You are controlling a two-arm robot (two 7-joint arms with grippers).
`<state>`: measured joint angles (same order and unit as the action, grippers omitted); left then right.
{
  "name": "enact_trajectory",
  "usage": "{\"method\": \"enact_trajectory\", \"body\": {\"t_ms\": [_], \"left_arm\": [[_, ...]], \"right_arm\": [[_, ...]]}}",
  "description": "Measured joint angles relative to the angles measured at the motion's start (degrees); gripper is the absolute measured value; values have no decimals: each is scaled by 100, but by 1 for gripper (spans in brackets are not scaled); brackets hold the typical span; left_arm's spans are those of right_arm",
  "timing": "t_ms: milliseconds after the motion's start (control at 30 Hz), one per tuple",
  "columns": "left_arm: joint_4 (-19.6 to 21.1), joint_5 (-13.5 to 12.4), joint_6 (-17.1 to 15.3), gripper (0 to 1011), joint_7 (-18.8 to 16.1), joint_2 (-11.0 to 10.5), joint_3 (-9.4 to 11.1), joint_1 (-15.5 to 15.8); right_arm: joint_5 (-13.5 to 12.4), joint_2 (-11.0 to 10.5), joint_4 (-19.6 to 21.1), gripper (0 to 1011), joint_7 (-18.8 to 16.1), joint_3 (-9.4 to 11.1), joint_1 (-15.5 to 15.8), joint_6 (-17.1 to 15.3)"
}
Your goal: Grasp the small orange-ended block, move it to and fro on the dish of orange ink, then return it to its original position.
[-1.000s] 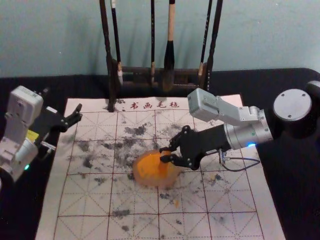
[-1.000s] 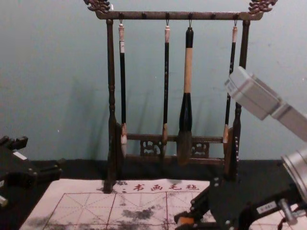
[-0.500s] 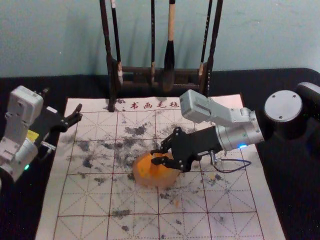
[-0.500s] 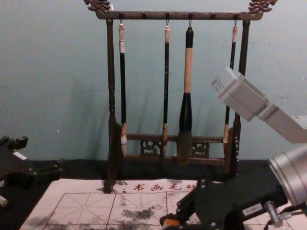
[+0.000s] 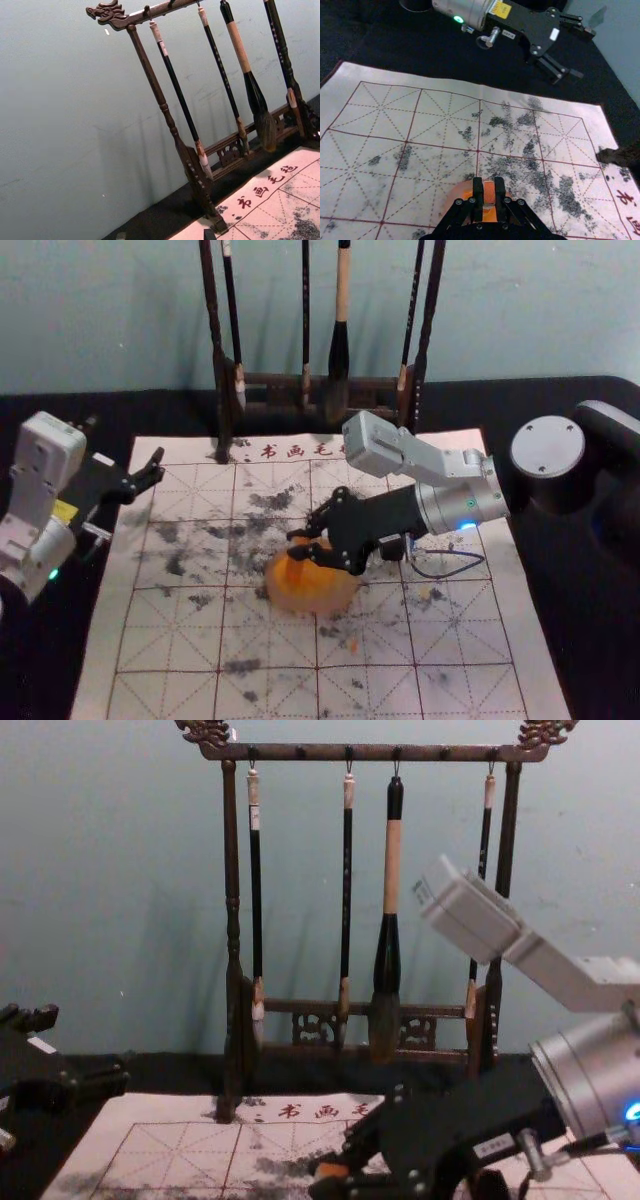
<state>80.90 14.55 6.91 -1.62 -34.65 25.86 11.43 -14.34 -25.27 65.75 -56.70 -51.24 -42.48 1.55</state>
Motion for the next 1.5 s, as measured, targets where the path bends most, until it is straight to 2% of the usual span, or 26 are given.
{"method": "enact_trajectory", "body": {"t_ms": [400,1500], "left_arm": [[0,0,0,1001,0,0,0,0],[0,0,0,1001,0,0,0,0]], "right_arm": [[52,96,-183,134,132,60,-66,-17],[148,-28,-139,134,207,198,-13,-57]]}}
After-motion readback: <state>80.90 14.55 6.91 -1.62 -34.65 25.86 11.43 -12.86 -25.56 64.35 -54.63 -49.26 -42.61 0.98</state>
